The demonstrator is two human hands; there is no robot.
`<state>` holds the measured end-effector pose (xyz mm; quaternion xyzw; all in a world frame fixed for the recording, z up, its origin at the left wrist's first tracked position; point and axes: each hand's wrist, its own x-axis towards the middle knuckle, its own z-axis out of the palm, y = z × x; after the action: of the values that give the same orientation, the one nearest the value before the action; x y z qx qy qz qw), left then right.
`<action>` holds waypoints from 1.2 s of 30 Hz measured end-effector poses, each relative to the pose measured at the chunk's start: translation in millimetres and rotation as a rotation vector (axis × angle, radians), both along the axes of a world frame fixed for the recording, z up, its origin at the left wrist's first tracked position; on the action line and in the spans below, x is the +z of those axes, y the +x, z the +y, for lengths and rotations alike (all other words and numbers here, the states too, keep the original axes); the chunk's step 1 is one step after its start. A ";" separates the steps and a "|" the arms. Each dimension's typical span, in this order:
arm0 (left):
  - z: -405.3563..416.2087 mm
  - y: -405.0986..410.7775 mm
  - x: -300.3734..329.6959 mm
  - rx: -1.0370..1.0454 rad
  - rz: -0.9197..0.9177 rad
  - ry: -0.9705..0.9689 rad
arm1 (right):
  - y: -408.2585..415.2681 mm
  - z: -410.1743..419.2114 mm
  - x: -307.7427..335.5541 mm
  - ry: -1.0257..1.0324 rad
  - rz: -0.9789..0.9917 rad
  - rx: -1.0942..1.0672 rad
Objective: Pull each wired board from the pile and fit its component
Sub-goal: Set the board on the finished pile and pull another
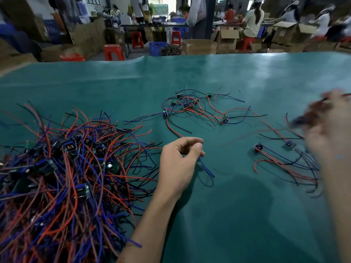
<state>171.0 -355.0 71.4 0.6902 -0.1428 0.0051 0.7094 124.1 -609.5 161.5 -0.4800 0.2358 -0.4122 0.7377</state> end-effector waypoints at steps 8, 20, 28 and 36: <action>-2.7 -3.8 5.4 -0.062 0.044 -0.062 | 13.9 -33.7 27.3 -1.058 0.852 0.175; -2.3 -3.1 1.6 -0.010 0.010 0.086 | 130.1 23.7 -32.7 -1.308 1.083 0.429; -2.7 -1.2 2.1 0.015 0.073 -0.020 | 56.0 47.6 13.9 -0.859 0.320 0.238; -1.5 -7.4 10.1 -0.053 0.048 -0.112 | 4.1 131.2 -52.8 -1.063 0.196 0.405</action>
<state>163.6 -356.5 81.5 0.6451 -0.1436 -0.0223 0.7502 128.2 -478.3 108.8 -0.8563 -0.0331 -0.2783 0.4338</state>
